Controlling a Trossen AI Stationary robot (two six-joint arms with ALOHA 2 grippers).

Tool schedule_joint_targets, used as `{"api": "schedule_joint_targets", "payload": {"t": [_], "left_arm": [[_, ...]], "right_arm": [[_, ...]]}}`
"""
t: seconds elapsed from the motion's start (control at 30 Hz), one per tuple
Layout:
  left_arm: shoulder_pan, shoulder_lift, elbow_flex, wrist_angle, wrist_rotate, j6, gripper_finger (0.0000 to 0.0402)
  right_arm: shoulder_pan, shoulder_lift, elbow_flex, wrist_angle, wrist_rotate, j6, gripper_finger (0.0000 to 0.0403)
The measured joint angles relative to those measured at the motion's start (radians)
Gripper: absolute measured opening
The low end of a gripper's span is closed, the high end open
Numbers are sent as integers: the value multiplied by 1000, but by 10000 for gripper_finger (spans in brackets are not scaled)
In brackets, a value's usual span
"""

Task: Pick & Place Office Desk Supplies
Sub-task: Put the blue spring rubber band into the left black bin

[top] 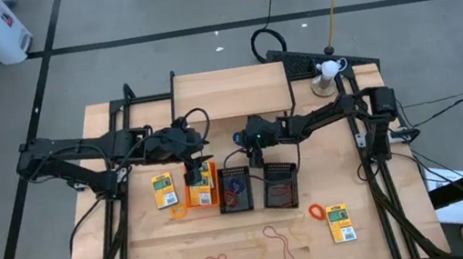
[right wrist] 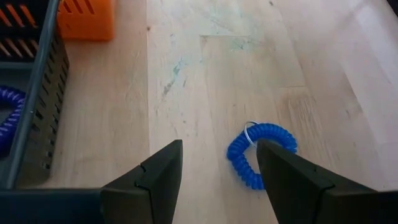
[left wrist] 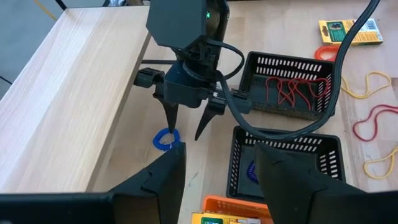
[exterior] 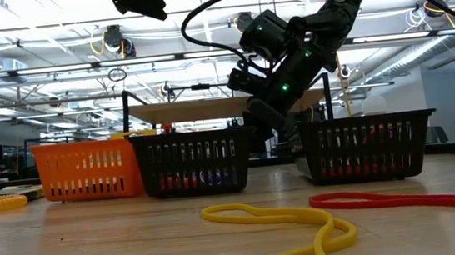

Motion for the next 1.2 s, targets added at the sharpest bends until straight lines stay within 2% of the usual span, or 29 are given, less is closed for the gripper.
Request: {"api": "schedule_joint_targets", "payload": {"t": [0.37,0.63,1.2], "left_arm": [[0,0,0,0,0,-2,186],[-1,0,0,0,15,-9,186],[-1,0,0,-1,24,-9,186]], "right_arm": [[-3,23,-1,-20,-4,-10,196],[-3,79,1,45,-25,-12,196],[-5,80,0,99,8,-33,196]]}}
